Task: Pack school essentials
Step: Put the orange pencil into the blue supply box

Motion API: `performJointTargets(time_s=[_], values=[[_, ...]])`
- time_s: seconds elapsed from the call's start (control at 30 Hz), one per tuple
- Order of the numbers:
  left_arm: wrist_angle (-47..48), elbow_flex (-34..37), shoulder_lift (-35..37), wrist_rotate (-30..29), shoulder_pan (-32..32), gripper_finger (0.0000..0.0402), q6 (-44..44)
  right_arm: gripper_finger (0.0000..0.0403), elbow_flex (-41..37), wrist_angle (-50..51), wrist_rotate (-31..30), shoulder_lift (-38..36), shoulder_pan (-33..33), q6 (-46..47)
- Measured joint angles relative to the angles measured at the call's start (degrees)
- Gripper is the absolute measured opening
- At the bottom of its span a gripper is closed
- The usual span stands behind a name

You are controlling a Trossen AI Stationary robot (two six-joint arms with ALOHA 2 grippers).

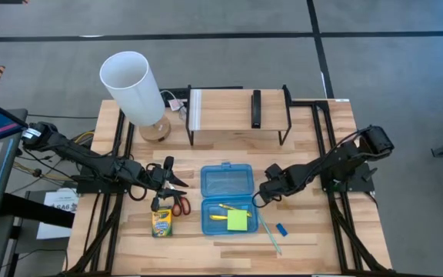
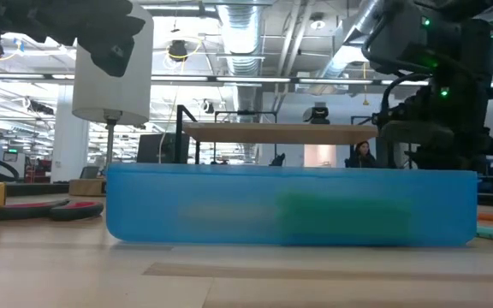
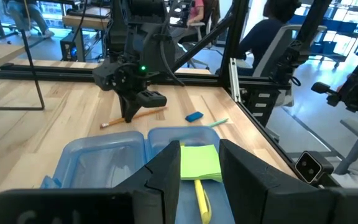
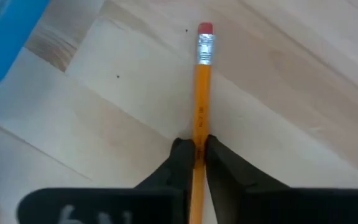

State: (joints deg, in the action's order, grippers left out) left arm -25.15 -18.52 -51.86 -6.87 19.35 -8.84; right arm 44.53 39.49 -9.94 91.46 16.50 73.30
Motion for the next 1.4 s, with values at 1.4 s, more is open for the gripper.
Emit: performJointTargets(time_s=[1.4], values=[[-0.85, 0.0, 0.0, -0.46, -0.04, 0.0098, 0.03, 0.0, 22.71, -3.26, -4.9, 0.3, 3.92, -25.98]])
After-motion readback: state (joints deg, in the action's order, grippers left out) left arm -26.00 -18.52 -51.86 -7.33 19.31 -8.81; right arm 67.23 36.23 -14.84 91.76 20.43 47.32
